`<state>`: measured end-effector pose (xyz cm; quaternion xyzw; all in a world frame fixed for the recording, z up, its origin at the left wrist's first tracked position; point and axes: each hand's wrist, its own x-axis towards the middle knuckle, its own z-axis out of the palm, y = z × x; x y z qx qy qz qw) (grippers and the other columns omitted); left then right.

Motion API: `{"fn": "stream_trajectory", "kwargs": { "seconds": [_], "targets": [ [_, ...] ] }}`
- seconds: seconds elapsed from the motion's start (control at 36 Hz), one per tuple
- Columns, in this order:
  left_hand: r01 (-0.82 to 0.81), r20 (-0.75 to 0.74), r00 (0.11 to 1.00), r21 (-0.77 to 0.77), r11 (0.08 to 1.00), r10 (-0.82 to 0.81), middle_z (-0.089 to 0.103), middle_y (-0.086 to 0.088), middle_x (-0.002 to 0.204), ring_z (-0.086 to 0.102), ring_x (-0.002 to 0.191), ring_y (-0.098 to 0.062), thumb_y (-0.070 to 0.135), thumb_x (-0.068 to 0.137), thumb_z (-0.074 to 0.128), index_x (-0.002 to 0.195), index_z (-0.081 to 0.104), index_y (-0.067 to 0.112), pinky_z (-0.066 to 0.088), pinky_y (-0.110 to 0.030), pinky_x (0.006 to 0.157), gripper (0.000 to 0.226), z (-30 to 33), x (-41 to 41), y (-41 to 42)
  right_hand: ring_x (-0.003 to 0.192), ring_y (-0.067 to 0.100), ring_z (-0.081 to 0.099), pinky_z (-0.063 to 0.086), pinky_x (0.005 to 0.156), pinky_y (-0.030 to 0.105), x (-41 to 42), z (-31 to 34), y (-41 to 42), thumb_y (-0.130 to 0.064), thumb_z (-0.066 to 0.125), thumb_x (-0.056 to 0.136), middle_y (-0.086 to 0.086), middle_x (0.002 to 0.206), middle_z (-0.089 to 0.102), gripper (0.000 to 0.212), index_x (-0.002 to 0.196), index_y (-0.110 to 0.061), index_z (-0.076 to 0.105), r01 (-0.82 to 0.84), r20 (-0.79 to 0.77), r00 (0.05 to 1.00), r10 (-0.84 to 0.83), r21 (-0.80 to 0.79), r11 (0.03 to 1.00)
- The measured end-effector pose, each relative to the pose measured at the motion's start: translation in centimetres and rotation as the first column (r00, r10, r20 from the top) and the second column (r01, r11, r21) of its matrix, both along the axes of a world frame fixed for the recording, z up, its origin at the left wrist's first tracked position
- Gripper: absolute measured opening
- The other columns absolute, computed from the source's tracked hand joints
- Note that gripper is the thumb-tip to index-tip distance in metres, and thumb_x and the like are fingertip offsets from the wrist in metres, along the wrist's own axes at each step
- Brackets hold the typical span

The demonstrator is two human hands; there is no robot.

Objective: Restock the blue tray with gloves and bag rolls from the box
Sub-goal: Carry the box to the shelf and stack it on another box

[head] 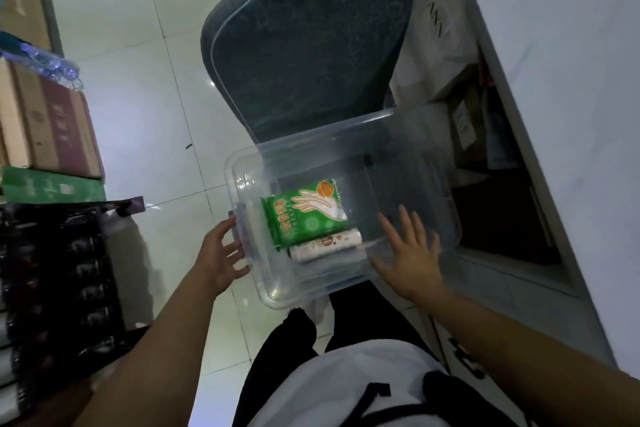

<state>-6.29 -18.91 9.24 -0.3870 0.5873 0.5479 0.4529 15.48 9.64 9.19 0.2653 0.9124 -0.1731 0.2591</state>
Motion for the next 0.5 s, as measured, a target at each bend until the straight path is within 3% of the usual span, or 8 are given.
{"fn": "stream_trajectory", "kwargs": {
  "seconds": [0.08,0.17,0.22,0.25,0.31,0.33,0.39,0.5],
  "targets": [
    [-0.040,-0.028,0.999,-0.076,0.996,0.038,0.059,-0.016,0.126,0.056,0.117,-0.035,0.044,0.084,0.066,0.129,0.060,0.030,0.046,-0.056,0.098,0.048,0.7,-0.3,-2.9,0.152,0.024,-0.011,0.002,0.116,0.060,-3.1,0.0,2.7,-0.070,0.049,0.086,-0.001,0.166,-0.013,0.086,0.155,-0.044,0.006,0.086,0.013,0.996,-0.086,-0.044,0.995],
    [-0.054,-0.041,0.998,-0.142,0.988,0.049,0.060,-0.015,0.123,0.058,0.112,-0.033,0.048,0.083,0.064,0.129,0.060,0.031,0.050,-0.050,0.088,0.049,1.5,-0.5,-5.8,0.151,0.028,0.004,0.008,0.115,0.061,-6.6,-0.7,5.1,-0.070,0.053,0.086,0.001,0.167,0.000,0.084,0.155,-0.040,0.015,0.284,-0.005,0.958,-0.288,-0.148,0.947],
    [-0.069,-0.043,0.997,-0.180,0.981,0.062,0.061,-0.012,0.119,0.059,0.105,-0.030,0.051,0.083,0.063,0.127,0.060,0.032,0.051,-0.046,0.079,0.049,1.9,-0.6,-7.3,0.146,0.033,0.024,0.020,0.116,0.058,-9.1,-1.5,6.8,-0.069,0.051,0.088,0.006,0.164,0.019,0.079,0.154,-0.036,0.025,0.502,0.025,0.852,-0.523,-0.326,0.801],
    [-0.077,-0.044,0.997,-0.193,0.978,0.070,0.061,-0.010,0.118,0.059,0.102,-0.028,0.053,0.082,0.063,0.127,0.059,0.033,0.050,-0.044,0.077,0.049,1.9,-0.7,-7.9,0.141,0.035,0.036,0.029,0.113,0.057,-10.4,-1.8,7.5,-0.069,0.050,0.089,0.010,0.159,0.033,0.076,0.152,-0.031,0.033,0.612,0.083,0.755,-0.650,-0.444,0.655],
    [-0.089,-0.044,0.996,-0.214,0.973,0.082,0.060,-0.008,0.118,0.058,0.102,-0.026,0.055,0.081,0.061,0.125,0.058,0.035,0.047,-0.043,0.081,0.049,1.9,-1.0,-8.8,0.115,0.035,0.060,0.051,0.090,0.052,-12.7,-2.5,8.7,-0.070,0.046,0.090,0.014,0.129,0.062,0.064,0.129,-0.022,0.061,0.759,0.297,0.547,-0.783,-0.571,0.313],
    [-0.092,-0.044,0.995,-0.227,0.969,0.084,0.059,-0.007,0.120,0.057,0.103,-0.025,0.056,0.081,0.060,0.125,0.058,0.035,0.045,-0.044,0.086,0.049,1.7,-1.1,-9.2,0.099,0.032,0.065,0.053,0.074,0.045,-13.6,-2.6,9.1,-0.073,0.041,0.089,0.010,0.110,0.070,0.061,0.110,-0.022,0.067,0.793,0.406,0.495,-0.768,-0.573,0.208],
    [-0.088,-0.034,0.996,-0.249,0.965,0.082,0.059,-0.006,0.120,0.056,0.101,-0.024,0.056,0.081,0.059,0.128,0.058,0.031,0.042,-0.045,0.090,0.053,1.4,-1.4,-9.8,0.090,0.030,0.065,0.048,0.064,0.038,-14.9,-3.1,10.0,-0.079,0.035,0.085,0.008,0.097,0.071,0.068,0.096,-0.021,0.068,0.818,0.529,0.479,-0.700,-0.558,0.139],
    [-0.054,-0.016,0.999,-0.245,0.968,0.052,0.061,-0.004,0.104,0.057,0.089,-0.023,0.059,0.073,0.061,0.131,0.058,0.027,0.046,-0.040,0.077,0.066,1.3,-1.9,-9.9,0.101,0.034,0.064,0.049,0.076,0.047,-15.5,-3.7,11.2,-0.086,0.033,0.078,0.009,0.107,0.071,0.081,0.105,-0.019,0.069,0.832,0.568,0.473,-0.674,-0.540,0.128]
  ]
}}
